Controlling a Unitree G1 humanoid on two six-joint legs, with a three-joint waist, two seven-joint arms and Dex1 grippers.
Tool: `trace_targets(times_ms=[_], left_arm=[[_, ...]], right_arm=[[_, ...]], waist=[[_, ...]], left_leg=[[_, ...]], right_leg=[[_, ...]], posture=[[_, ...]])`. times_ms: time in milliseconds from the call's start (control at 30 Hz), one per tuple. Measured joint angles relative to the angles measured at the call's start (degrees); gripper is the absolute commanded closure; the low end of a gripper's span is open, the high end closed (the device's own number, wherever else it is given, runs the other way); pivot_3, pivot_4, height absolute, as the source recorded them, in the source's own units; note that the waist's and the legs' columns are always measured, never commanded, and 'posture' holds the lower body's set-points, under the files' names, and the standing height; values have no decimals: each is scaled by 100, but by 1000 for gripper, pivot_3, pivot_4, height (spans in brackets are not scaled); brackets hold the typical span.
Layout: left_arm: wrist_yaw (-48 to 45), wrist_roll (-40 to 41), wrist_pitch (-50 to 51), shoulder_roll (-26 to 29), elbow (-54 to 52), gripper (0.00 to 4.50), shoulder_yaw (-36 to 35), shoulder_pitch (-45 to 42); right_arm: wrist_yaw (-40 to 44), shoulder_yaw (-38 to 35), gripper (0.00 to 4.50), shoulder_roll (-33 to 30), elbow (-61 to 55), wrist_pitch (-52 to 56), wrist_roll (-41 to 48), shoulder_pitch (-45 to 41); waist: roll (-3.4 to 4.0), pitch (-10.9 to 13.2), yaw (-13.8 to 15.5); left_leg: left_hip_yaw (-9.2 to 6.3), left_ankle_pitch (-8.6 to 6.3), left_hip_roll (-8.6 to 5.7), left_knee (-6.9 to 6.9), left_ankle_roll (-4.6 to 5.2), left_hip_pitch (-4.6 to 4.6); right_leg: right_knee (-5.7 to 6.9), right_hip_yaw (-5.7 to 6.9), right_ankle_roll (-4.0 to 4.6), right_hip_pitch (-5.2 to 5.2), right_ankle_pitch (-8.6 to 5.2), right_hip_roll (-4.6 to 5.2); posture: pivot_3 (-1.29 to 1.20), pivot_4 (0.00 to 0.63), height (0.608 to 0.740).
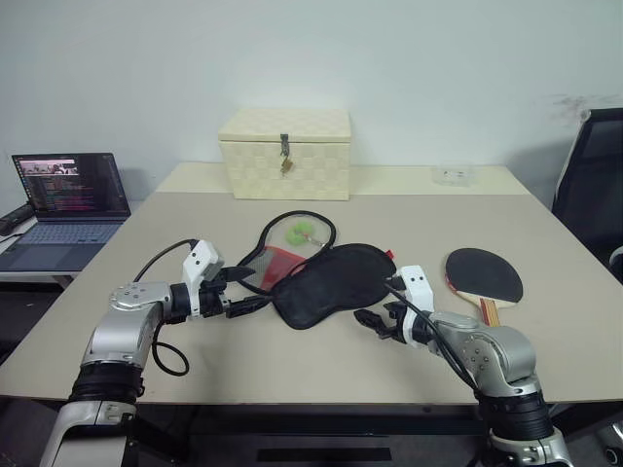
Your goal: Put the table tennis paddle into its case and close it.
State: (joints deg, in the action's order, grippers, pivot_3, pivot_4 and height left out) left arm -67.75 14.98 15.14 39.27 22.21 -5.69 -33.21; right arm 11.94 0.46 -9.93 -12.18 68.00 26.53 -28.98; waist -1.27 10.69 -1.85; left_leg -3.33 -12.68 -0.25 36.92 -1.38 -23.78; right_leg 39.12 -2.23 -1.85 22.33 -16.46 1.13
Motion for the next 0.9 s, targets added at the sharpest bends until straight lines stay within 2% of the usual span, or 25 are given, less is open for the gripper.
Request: trace_targets(times_ms=[100, 233, 400, 533, 733, 900], left_arm=[[78, 8, 23, 3, -7, 32, 7, 9], [98, 5, 14, -2, -4, 32, 68, -14], [149, 5, -22, -8, -4, 32, 99, -44], [196, 6, -26, -5, -8, 32, 99, -41], [191, 10, -26, 74, -11, 32, 99, 33], [190, 10, -43, 90, -9, 32, 99, 32]], right_arm=[[3, 172, 0, 297, 146, 5, -7, -140], [-1, 291, 0, 768, 660, -137, -66, -751], [-83, 310, 0, 1040, 1273, -392, -196, -1041], [-1, 306, 0, 919, 1224, -339, -237, -1014], [509, 180, 0, 387, 515, 258, 215, -927], [602, 210, 0, 403, 485, 457, 311, -799]], waist=[[0, 0, -20], [0, 0, -25], [0, 0, -10], [0, 0, -2], [0, 0, -10], [0, 0, -11]], left_leg=[[4, 0, 1, 1, 0, 1], [4, 0, -1, 1, 0, 2], [4, 0, -6, -3, 0, -1], [4, 0, -6, -2, 0, -3], [2, 0, 1, -2, 0, -2], [4, 0, 1, -3, 0, -2]], right_leg=[[4, -3, 0, 2, 0, -1], [8, -2, 0, 4, 0, -4], [-1, -1, 0, 4, 0, -3], [0, -1, -1, 6, 1, -2], [1, -1, 1, 6, 0, -1], [1, -2, 1, 6, 0, -1]], posture=[[0, 150, 740], [0, 150, 740], [0, 150, 740], [0, 150, 740], [0, 150, 740], [0, 150, 740]])
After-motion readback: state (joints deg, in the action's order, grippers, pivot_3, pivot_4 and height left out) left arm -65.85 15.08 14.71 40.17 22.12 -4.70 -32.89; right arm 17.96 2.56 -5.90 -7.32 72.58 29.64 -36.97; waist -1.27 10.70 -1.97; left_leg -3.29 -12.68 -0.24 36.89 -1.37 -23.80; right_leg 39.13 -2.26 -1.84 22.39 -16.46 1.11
